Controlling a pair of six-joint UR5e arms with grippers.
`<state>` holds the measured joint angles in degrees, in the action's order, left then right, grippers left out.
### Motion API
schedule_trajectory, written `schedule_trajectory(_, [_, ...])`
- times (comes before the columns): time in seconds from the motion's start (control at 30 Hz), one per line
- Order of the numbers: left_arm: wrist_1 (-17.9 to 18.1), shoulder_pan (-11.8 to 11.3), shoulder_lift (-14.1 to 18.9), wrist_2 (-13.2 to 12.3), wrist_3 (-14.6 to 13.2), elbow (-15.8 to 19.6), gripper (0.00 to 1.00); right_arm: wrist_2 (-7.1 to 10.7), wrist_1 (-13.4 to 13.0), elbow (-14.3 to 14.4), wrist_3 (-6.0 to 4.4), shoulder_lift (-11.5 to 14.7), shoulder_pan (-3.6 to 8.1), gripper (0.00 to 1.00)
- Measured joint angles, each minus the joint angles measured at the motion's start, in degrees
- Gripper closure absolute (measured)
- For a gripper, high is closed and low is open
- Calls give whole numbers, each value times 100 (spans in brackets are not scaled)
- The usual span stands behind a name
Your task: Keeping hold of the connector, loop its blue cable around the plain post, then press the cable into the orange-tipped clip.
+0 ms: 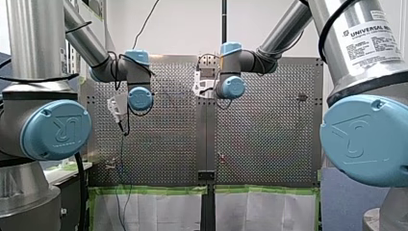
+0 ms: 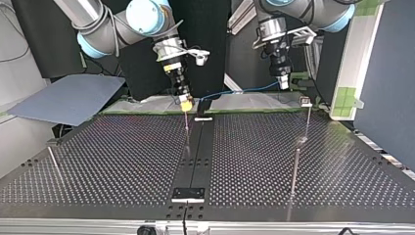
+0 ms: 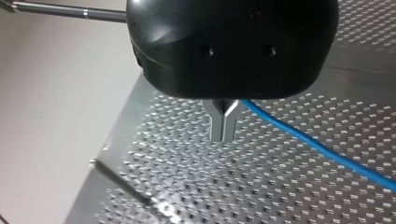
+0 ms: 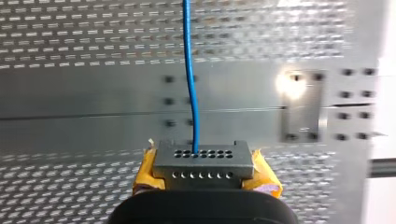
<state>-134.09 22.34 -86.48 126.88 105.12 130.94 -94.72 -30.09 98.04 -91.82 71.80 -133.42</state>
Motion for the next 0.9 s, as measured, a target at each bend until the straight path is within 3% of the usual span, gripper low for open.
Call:
schedule_trajectory(0.27, [-427, -117, 180, 6, 26, -429, 100, 145, 263, -370, -2, 298, 22, 100])
schedule_trajectory(0.6, [-1014, -264, 492, -30, 50, -1016, 100, 314, 644, -873, -30, 307, 128, 100])
schedule_trajectory(0.9, [-1548, -451, 583, -38, 9, -1550, 100, 524, 756, -1341, -50, 298, 205, 100])
